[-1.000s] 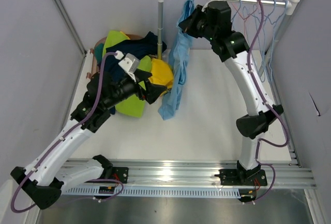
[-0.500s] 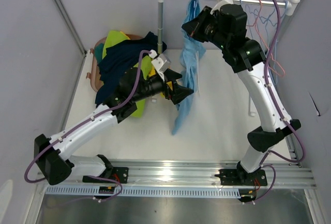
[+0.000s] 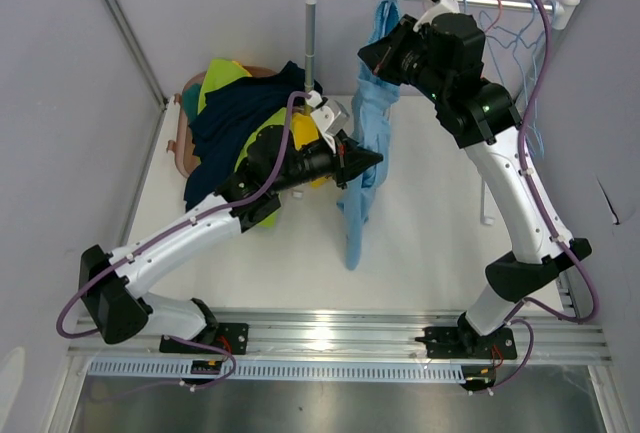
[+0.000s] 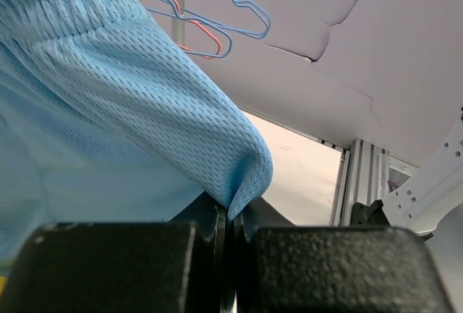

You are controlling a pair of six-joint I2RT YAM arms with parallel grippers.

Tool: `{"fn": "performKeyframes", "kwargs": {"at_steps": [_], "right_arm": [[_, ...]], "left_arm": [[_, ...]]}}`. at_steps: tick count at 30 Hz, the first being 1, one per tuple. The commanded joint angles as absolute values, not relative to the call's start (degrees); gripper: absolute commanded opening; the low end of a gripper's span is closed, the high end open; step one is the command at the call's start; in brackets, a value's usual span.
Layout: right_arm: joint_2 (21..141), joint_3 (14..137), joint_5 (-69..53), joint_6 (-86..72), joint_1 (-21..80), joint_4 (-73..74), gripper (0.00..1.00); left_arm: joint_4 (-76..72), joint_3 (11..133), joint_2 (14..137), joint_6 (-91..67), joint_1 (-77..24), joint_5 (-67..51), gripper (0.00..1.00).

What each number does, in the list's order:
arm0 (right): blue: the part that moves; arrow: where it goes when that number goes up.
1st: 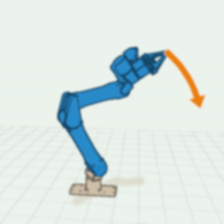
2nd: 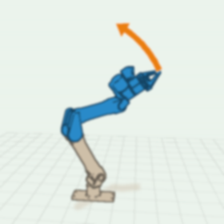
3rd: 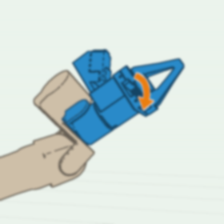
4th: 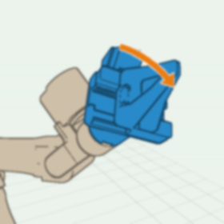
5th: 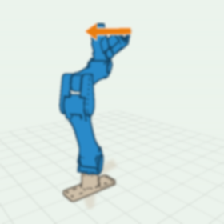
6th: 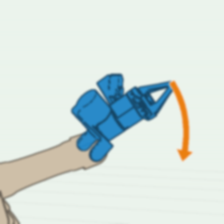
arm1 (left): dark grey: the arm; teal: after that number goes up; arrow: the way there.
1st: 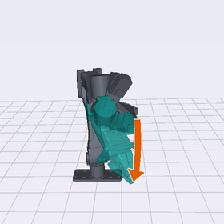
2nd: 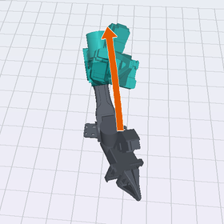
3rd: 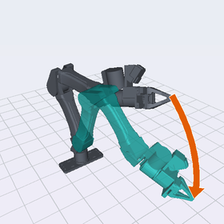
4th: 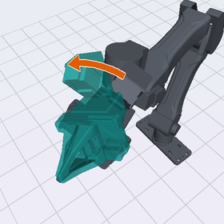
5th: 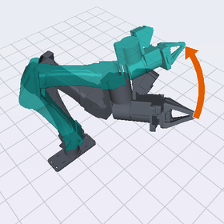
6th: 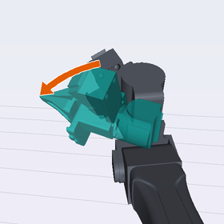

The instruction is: Remove the shorts from the hanger

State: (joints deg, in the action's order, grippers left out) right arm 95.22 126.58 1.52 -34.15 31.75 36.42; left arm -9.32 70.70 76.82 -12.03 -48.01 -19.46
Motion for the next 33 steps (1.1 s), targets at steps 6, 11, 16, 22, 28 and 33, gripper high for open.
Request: {"fn": "performKeyframes", "kwargs": {"at_steps": [6, 11, 16, 22, 28, 33], "right_arm": [[96.15, 136.48, 1.58, -33.13, 28.4, 33.05, 0.0], [99.4, 142.03, -1.4, -34.19, 24.53, 34.98, 0.0], [98.88, 140.54, -2.11, -34.89, 23.38, 34.63, 0.0], [92.93, 133.01, -3.87, -36.38, 26.09, 34.89, 0.0], [83.35, 120.43, -4.65, -38.31, 30.75, 37.44, 0.0], [75.15, 108.2, -7.65, -41.4, 32.08, 36.03, 0.0]], "left_arm": [[-11.08, 59.78, 65.84, -11.08, -52.99, -14.95, 0.0], [-9.49, 49.95, 58.98, -11.77, -58.88, -10.38, 0.0], [-10.37, 44.65, 55.99, -13.53, -62.23, -8.35, 0.0], [-8.53, 52.0, 63.25, -9.61, -62.23, 2.94, 0.0], [-1.34, 76.46, 77.32, -5.89, -56.27, 12.13, 0.0], [10.97, 96.13, 91.46, -4.4, -47.64, 13.0, 0.0]]}}
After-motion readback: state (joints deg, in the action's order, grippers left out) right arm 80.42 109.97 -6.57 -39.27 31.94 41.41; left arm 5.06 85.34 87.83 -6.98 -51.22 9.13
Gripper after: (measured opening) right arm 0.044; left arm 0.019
